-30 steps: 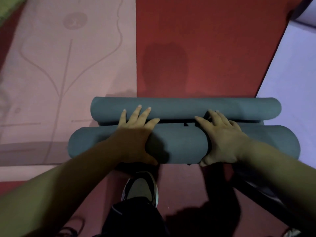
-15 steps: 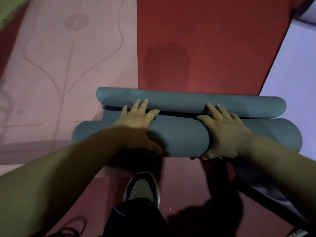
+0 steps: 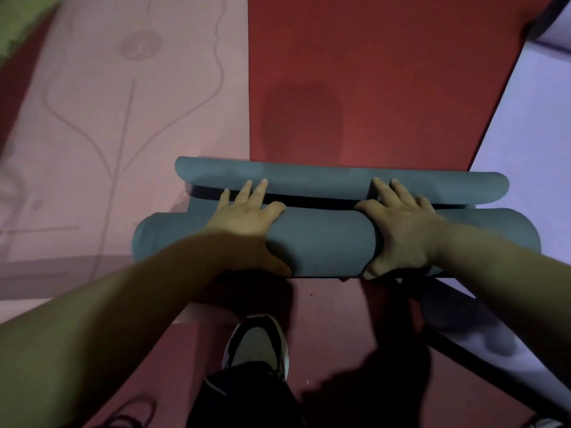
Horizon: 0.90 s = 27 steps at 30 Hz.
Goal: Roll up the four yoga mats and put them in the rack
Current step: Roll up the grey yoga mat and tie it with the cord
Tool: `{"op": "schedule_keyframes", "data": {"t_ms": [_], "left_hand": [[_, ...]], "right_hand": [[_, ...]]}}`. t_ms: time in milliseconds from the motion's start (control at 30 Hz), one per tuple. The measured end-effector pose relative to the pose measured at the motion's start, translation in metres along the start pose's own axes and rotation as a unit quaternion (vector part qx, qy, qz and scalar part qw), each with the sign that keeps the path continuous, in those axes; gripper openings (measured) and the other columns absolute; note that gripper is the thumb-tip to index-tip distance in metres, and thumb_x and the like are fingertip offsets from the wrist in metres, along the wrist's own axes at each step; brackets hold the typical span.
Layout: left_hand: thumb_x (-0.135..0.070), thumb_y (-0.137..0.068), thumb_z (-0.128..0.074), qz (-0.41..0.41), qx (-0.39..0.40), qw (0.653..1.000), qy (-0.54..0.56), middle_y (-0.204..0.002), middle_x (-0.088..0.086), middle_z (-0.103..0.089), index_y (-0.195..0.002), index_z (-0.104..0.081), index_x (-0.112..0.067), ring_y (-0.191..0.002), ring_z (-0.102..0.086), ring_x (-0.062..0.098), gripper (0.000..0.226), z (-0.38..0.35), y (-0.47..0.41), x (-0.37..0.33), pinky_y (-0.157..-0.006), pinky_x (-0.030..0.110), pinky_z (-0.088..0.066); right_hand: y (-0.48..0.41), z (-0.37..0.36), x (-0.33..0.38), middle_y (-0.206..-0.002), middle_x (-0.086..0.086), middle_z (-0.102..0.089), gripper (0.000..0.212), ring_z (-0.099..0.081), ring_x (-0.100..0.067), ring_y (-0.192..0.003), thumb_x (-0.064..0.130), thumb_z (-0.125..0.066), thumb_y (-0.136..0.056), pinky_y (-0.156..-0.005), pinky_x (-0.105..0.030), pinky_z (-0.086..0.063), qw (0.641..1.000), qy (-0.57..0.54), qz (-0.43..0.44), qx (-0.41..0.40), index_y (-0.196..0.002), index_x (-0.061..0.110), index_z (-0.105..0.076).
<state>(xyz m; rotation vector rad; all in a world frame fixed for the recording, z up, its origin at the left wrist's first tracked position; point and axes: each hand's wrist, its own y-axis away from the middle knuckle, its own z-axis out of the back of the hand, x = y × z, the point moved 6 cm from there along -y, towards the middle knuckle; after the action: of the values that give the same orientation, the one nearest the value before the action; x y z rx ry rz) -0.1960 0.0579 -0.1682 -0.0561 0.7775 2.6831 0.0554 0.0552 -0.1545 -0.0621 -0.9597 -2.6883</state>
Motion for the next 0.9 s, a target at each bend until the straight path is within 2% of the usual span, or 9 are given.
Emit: {"op": "schedule_keyframes", "data": {"t_ms": [67, 167, 300, 400, 600, 733, 900], "left_hand": [[-0.090, -0.048, -0.070, -0.003, 0.012, 1.000, 0.016, -0.169, 0.012, 0.011, -0.148, -0.024, -0.040, -0.155, 0.011, 0.033, 0.122, 0.003, -0.005, 0.002, -0.123, 0.062, 0.000], [-0.090, -0.047, -0.069, -0.002, 0.016, 1.000, 0.018, -0.168, 0.013, 0.014, -0.148, -0.025, -0.038, -0.155, 0.015, 0.033, 0.122, 0.006, -0.007, 0.005, -0.122, 0.062, 0.004], [-0.091, -0.049, -0.068, 0.001, -0.030, 0.999, -0.030, -0.167, 0.014, 0.019, -0.155, -0.014, -0.034, -0.154, 0.017, 0.033, 0.132, -0.001, 0.001, -0.002, -0.122, 0.062, 0.004], [-0.090, -0.049, -0.070, 0.015, -0.044, 0.998, -0.038, -0.167, 0.013, 0.019, -0.156, -0.011, -0.035, -0.155, 0.015, 0.033, 0.134, -0.006, 0.002, -0.006, -0.122, 0.063, 0.000], [-0.087, -0.050, -0.074, -0.010, 0.002, 1.000, 0.014, -0.169, 0.010, 0.010, -0.152, -0.018, -0.040, -0.156, 0.008, 0.034, 0.126, 0.010, -0.011, 0.000, -0.124, 0.058, 0.000], [-0.088, -0.051, -0.072, -0.003, 0.021, 1.000, 0.013, -0.168, 0.011, 0.013, -0.153, -0.019, -0.038, -0.155, 0.012, 0.035, 0.125, 0.016, -0.017, 0.003, -0.123, 0.061, 0.003], [-0.085, -0.053, -0.074, 0.028, -0.024, 0.997, -0.061, -0.167, 0.012, 0.018, -0.159, -0.003, -0.028, -0.155, 0.013, 0.033, 0.140, 0.005, -0.005, -0.008, -0.123, 0.062, 0.000]], "right_hand": [[0.003, -0.001, 0.000, -0.167, -0.005, 0.014, 0.137, 0.013, -0.032, -0.154, 0.090, -0.065, -0.038, -0.121, -0.063, -0.011, 1.000, 0.010, 0.004, -0.025, -0.154, 0.038, -0.016], [0.000, 0.001, 0.000, -0.167, -0.005, 0.013, 0.136, 0.012, -0.032, -0.155, 0.089, -0.066, -0.037, -0.121, -0.062, -0.013, 1.000, 0.000, 0.002, -0.017, -0.153, 0.039, -0.017], [-0.007, 0.007, -0.002, -0.167, -0.004, 0.010, 0.127, 0.012, -0.031, -0.154, 0.078, -0.080, -0.045, -0.120, -0.060, -0.015, 1.000, -0.011, -0.006, 0.005, -0.152, 0.042, -0.020], [-0.010, 0.010, -0.003, -0.166, -0.004, 0.010, 0.125, 0.012, -0.032, -0.154, 0.074, -0.082, -0.046, -0.120, -0.060, -0.017, 1.000, -0.010, -0.011, 0.010, -0.151, 0.044, -0.021], [-0.004, 0.009, -0.003, -0.167, -0.007, 0.011, 0.139, 0.010, -0.032, -0.155, 0.091, -0.060, -0.033, -0.121, -0.059, -0.014, 0.999, 0.010, -0.010, -0.032, -0.153, 0.037, -0.018], [-0.010, 0.013, -0.004, -0.167, -0.007, 0.013, 0.137, 0.010, -0.033, -0.155, 0.087, -0.071, -0.038, -0.121, -0.061, -0.015, 1.000, 0.012, -0.016, -0.024, -0.153, 0.036, -0.018], [-0.019, 0.020, -0.008, -0.167, -0.002, 0.012, 0.127, 0.008, -0.034, -0.154, 0.074, -0.083, -0.045, -0.119, -0.061, -0.018, 1.000, -0.009, -0.025, 0.012, -0.152, 0.041, -0.024]]}}
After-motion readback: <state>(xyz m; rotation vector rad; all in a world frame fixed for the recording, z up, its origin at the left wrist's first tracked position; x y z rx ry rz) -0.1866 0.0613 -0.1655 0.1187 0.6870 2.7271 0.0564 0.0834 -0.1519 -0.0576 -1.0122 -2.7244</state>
